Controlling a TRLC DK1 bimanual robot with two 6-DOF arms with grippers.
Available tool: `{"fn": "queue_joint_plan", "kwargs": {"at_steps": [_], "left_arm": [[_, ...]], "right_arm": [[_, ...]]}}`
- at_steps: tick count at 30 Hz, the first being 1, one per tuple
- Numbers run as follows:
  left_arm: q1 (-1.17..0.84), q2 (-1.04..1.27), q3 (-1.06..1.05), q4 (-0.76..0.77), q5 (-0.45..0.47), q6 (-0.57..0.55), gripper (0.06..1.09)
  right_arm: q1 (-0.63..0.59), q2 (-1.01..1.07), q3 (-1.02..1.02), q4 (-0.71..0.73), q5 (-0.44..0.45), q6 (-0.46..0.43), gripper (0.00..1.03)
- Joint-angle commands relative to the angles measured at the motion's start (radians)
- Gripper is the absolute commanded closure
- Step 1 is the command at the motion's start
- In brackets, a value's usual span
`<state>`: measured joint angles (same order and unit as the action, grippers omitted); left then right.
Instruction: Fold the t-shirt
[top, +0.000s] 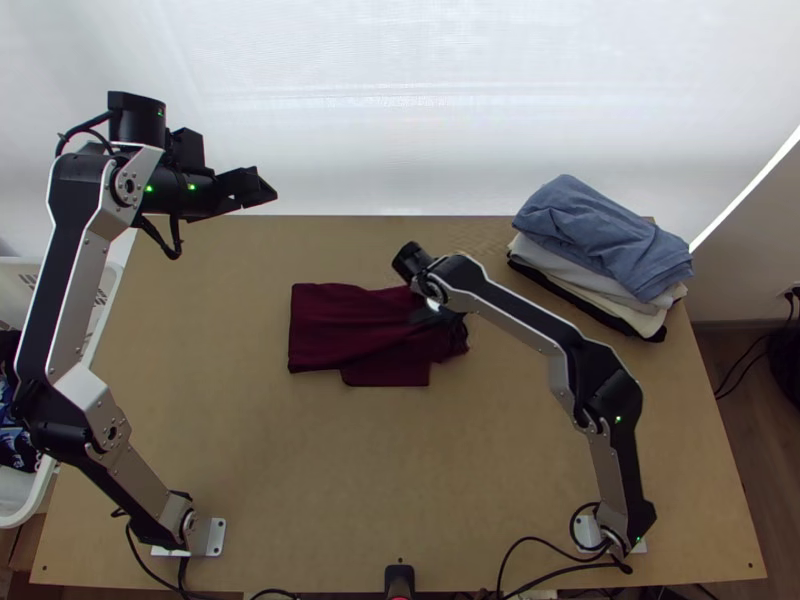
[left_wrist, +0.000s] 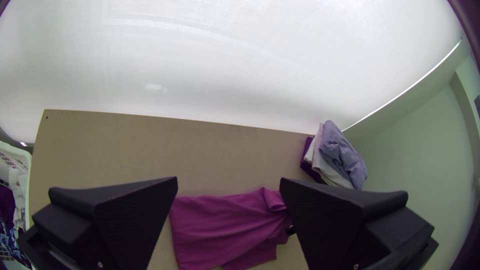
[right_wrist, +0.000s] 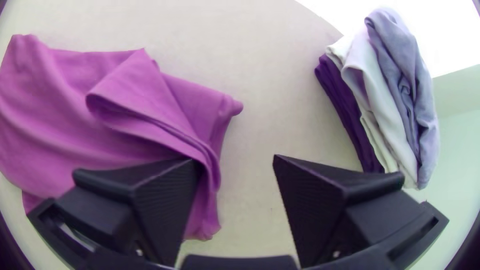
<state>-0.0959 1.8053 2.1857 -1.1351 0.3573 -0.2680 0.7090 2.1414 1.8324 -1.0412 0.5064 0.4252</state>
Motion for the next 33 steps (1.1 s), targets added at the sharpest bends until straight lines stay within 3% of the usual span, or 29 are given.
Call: {"fn": "queue_joint_plan", "kwargs": {"at_steps": [1, 10, 14, 25, 27, 33], "left_arm": [[0.002, -0.014, -0.012, 0.003, 0.002, 0.016, 0.09], [-0.001, -0.009, -0.003, 0.003, 0.002, 0.023, 0.09], [0.009, -0.014, 0.000, 0.003, 0.002, 0.024, 0.09], [0.032, -0.018, -0.001, -0.008, 0.003, 0.032, 0.09], [0.027, -0.018, -0.001, -0.008, 0.003, 0.032, 0.09], [0.021, -0.017, 0.000, 0.000, 0.005, 0.033, 0.09]], "right_arm": [[-0.011, -0.046, 0.045, -0.016, 0.017, 0.023, 0.15], [0.004, 0.032, 0.289, -0.010, -0.017, 0.009, 0.13], [0.024, 0.094, 0.403, -0.080, -0.017, -0.013, 0.13], [0.020, 0.078, 0.327, -0.141, -0.029, 0.027, 0.13], [0.004, 0.066, 0.323, -0.157, -0.081, 0.057, 0.13], [-0.075, 0.063, 0.381, -0.168, -0.367, 0.162, 0.14]]}}
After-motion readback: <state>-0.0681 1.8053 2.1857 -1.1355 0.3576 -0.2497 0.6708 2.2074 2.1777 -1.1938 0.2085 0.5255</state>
